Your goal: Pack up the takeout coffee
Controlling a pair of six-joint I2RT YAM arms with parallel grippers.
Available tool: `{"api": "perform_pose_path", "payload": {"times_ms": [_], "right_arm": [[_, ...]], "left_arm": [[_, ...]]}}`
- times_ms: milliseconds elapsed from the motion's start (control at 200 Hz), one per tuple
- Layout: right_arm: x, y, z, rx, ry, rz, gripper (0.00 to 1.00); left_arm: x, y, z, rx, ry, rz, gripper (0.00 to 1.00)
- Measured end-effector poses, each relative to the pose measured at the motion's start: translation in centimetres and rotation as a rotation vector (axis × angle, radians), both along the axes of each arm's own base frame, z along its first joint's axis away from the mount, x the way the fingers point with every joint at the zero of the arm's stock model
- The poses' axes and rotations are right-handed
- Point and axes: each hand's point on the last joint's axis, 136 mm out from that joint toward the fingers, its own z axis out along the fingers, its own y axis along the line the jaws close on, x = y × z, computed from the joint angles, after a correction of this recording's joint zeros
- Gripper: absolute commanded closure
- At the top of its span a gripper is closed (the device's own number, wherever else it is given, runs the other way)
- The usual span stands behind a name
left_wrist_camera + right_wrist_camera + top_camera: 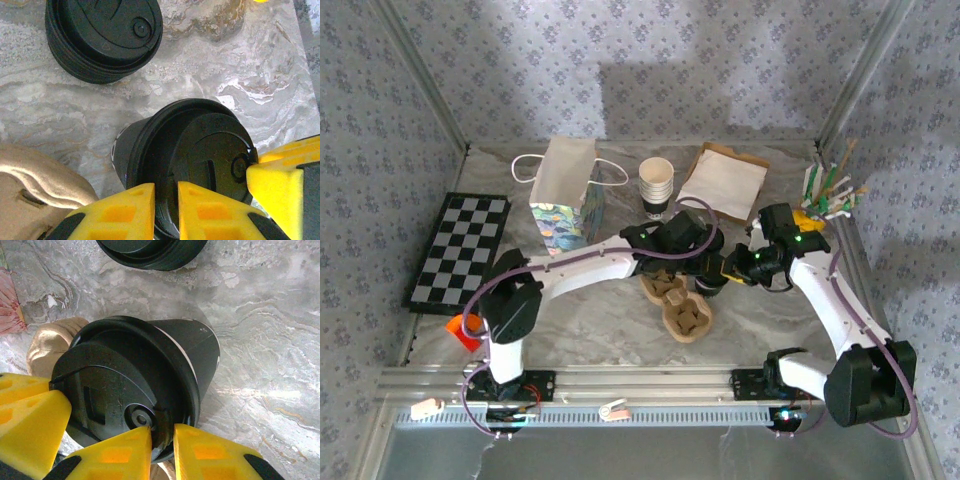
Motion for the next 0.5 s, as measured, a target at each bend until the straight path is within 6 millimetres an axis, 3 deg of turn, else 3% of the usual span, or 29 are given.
{"api": "perform_pose_path", "payload": {"times_ms": [500], "right_arm": [[0.00, 0.26, -0.18, -0.019, -0.011, 0.017, 0.79]], "left_arm": [[-0.19, 0.27, -0.56, -0.111, 0.026, 0.054, 0.86]]}}
